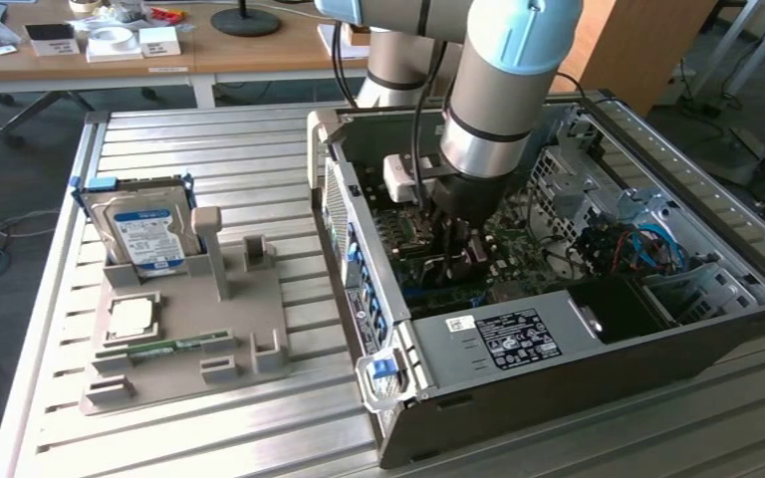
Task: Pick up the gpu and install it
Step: 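Insert the gpu into the slot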
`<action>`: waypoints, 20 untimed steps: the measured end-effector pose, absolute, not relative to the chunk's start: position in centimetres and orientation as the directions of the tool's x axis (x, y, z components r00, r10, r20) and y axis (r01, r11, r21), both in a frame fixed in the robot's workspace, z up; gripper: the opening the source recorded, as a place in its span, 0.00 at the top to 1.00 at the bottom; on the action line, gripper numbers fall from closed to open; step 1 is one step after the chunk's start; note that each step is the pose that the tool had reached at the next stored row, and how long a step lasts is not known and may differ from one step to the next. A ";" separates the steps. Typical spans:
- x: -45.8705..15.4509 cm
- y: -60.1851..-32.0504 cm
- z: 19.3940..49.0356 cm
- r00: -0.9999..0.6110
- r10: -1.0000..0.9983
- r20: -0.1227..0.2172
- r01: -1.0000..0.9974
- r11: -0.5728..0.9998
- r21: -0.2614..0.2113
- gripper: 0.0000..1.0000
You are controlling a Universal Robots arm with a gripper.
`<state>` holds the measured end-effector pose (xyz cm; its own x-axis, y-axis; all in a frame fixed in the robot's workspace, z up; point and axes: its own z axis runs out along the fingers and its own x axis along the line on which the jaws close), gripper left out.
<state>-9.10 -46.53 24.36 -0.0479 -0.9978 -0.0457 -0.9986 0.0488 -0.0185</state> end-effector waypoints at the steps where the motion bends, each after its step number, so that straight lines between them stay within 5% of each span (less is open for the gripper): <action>1: -9.1 -46.5 24.4 -0.048 -0.998 -0.045 -0.999 0.049 -0.018 0.48; 20: -9.1 -46.3 27.3 -0.048 -0.998 -0.044 -0.999 0.049 -0.019 0.48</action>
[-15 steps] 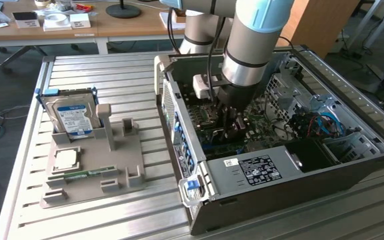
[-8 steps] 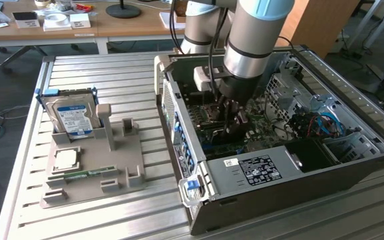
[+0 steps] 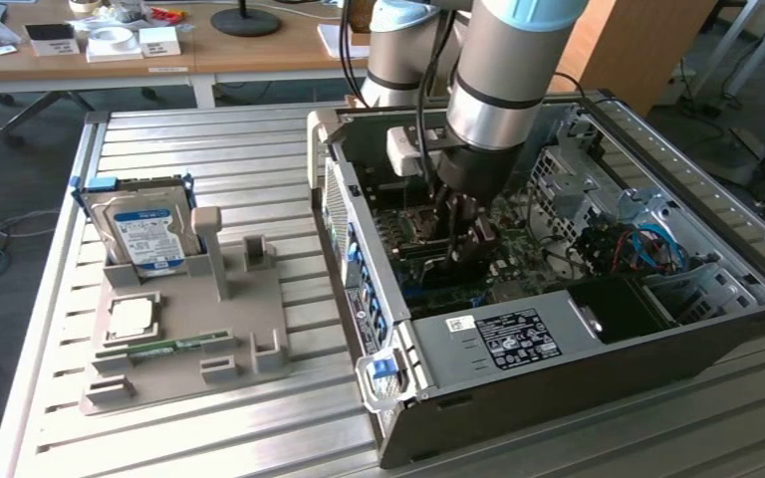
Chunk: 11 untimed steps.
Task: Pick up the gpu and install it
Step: 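Insert the gpu into the slot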
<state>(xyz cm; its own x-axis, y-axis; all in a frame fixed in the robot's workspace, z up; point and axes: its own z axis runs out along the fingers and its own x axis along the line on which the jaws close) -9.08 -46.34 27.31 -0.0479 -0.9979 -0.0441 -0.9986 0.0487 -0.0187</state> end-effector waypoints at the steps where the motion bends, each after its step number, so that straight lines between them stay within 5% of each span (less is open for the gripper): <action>1: -9.1 -46.3 27.4 -0.048 -0.998 -0.044 -0.999 0.049 -0.019 0.48; 11: -9.1 -46.3 29.3 -0.048 -0.998 -0.044 -0.999 0.049 -0.019 0.48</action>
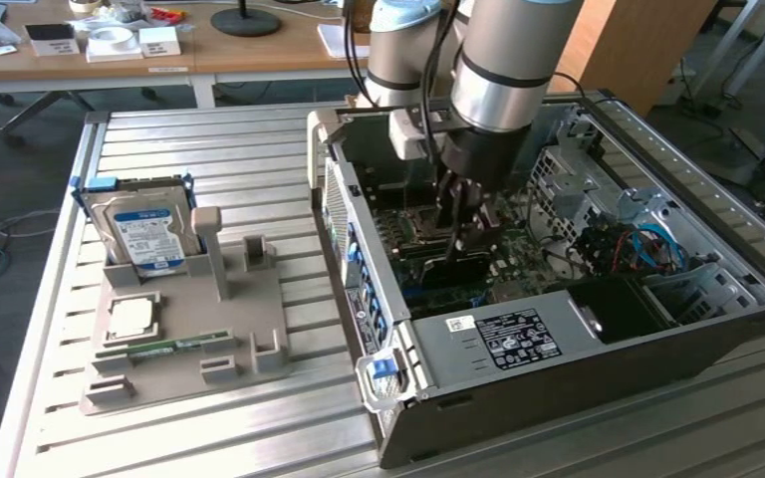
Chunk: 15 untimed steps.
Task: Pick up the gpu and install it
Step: 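Insert the gpu into the slot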
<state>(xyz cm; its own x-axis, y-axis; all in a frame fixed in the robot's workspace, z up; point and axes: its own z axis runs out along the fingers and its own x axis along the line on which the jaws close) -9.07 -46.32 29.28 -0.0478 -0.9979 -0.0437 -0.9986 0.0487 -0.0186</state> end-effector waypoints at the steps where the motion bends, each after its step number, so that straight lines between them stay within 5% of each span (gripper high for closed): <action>1: -9.1 -46.3 29.6 -0.048 -0.998 -0.044 -0.999 0.049 -0.019 0.48; 15: -9.1 -46.3 30.5 -0.048 -0.998 -0.043 -0.999 0.049 -0.019 0.48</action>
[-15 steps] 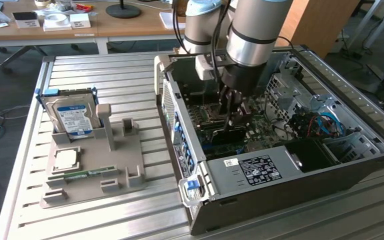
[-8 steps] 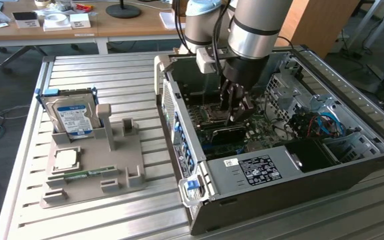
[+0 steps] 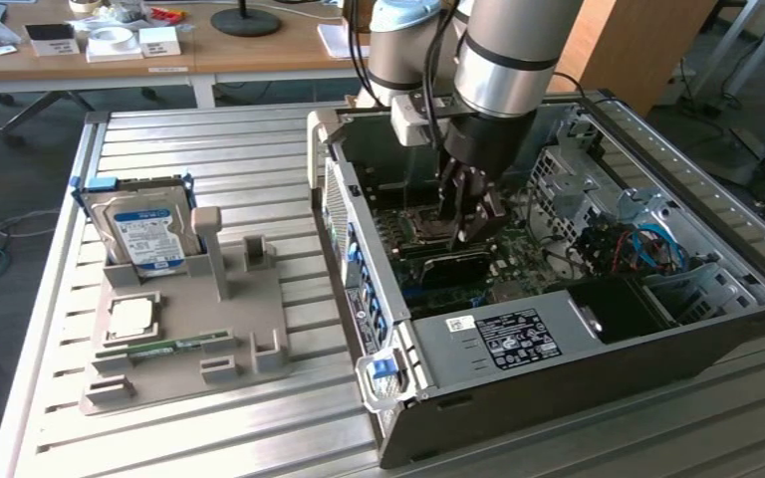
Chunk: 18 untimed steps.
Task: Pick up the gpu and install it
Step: 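Insert the gpu into the slot, then press down on the gpu until it lock into place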
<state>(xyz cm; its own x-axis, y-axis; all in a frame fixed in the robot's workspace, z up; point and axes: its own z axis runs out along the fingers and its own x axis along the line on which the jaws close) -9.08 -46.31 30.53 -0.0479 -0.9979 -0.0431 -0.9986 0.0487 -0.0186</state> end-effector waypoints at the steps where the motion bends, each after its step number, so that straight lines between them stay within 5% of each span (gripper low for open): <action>1: -9.1 -46.3 30.6 -0.048 -0.998 -0.043 -0.999 0.049 -0.018 0.48; 15: -9.1 -46.3 30.8 -0.048 -0.998 -0.043 -0.999 0.049 -0.019 0.48; 18: -9.1 -46.3 30.8 -0.048 -0.998 -0.043 -0.999 0.049 -0.019 0.56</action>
<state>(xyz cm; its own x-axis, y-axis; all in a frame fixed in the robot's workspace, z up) -9.07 -46.31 30.84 -0.0478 -0.9979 -0.0433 -0.9986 0.0487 -0.0187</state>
